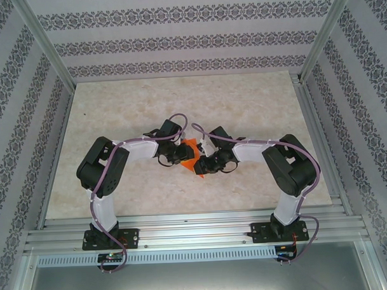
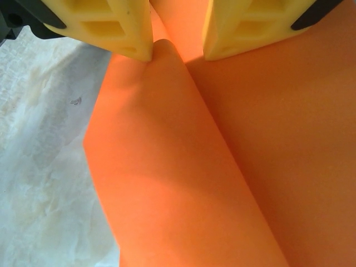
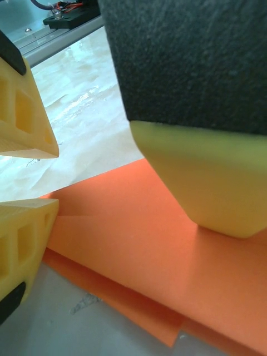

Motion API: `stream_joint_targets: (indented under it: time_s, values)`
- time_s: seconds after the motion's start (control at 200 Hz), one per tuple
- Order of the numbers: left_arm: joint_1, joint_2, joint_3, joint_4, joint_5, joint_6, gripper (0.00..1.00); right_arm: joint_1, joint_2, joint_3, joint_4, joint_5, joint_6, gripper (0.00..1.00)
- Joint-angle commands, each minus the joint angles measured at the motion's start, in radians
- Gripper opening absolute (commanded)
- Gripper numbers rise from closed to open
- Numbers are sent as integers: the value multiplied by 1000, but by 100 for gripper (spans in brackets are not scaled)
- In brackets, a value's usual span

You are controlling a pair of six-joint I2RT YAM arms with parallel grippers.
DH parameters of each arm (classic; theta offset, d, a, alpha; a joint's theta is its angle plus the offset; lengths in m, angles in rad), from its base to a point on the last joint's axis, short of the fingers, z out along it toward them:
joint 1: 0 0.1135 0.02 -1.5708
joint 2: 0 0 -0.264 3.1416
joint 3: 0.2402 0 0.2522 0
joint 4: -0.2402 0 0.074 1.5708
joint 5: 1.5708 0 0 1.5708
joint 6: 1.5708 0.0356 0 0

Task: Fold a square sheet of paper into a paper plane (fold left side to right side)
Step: Fourth fold the wing at the center of the table.

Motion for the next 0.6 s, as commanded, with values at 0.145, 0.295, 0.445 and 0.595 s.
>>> stream_joint_targets:
  time_s: [0.145, 0.295, 0.445, 0.595]
  values:
    - [-14, 63, -6, -64, -74, 30, 33, -8, 11, 40, -56, 46, -46, 26]
    - [-13, 69, -5, -61, -74, 31, 33, -12, 7, 50, -76, 48, -58, 26]
    - [-13, 72, -4, -61, -74, 29, 33, -13, 14, 52, -84, 52, -65, 26]
    - [-14, 73, -4, -60, -74, 30, 33, -18, 27, 49, -87, 57, -67, 23]
